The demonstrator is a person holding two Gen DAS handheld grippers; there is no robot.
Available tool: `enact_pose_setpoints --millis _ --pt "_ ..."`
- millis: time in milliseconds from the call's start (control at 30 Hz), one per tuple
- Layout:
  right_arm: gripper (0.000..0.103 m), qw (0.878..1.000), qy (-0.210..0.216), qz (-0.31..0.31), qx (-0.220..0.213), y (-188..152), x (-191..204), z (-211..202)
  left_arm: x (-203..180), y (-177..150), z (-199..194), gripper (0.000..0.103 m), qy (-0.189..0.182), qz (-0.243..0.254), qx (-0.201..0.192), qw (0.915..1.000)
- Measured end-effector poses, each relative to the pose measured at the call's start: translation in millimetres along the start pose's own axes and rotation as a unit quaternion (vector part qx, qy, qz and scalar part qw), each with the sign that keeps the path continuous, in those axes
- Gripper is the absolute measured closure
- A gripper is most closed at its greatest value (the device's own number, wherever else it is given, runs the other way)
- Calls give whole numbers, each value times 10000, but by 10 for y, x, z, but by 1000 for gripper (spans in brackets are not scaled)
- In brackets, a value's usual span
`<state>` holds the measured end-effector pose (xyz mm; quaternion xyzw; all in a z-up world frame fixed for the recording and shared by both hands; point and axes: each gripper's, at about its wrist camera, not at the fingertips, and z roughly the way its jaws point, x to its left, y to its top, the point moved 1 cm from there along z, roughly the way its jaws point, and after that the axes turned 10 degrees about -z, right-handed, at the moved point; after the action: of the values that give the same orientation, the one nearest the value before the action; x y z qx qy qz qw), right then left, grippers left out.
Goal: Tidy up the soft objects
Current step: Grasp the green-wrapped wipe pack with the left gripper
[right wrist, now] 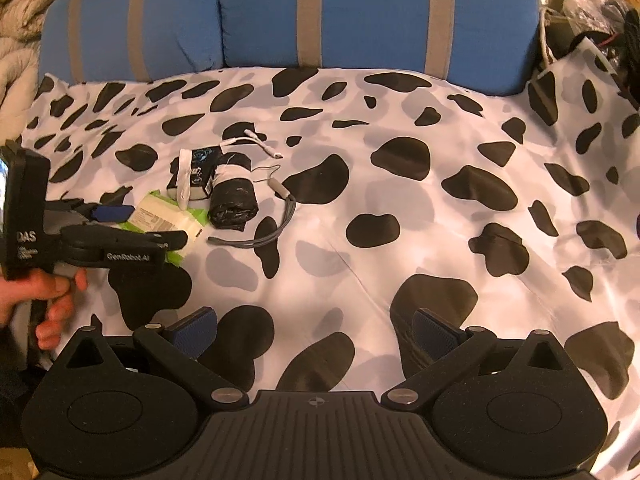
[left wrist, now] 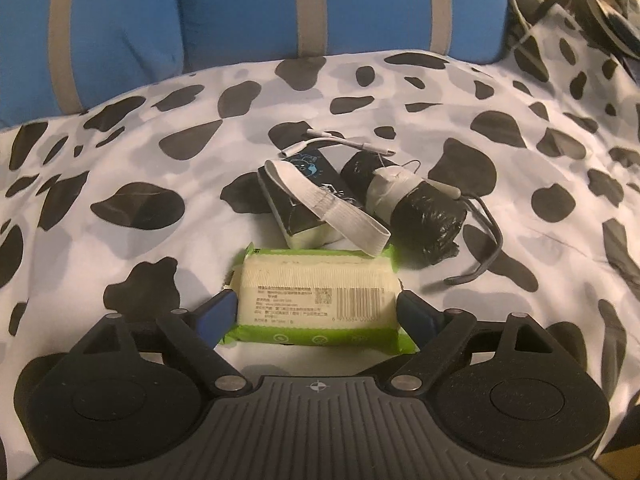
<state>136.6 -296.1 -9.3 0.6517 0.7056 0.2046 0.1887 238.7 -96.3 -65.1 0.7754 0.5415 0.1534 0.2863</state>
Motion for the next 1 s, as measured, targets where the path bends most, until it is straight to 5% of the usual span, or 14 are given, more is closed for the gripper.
enact_pose_setpoints --millis 400,1000 --pt "0 9999 28 99 -67 89 8 3 -168 -107 -205 24 -95 227 292 9993" --pt "0 9996 200 86 -156 179 220 55 -47 -358 -1002 24 -276 -519 -13 9983"
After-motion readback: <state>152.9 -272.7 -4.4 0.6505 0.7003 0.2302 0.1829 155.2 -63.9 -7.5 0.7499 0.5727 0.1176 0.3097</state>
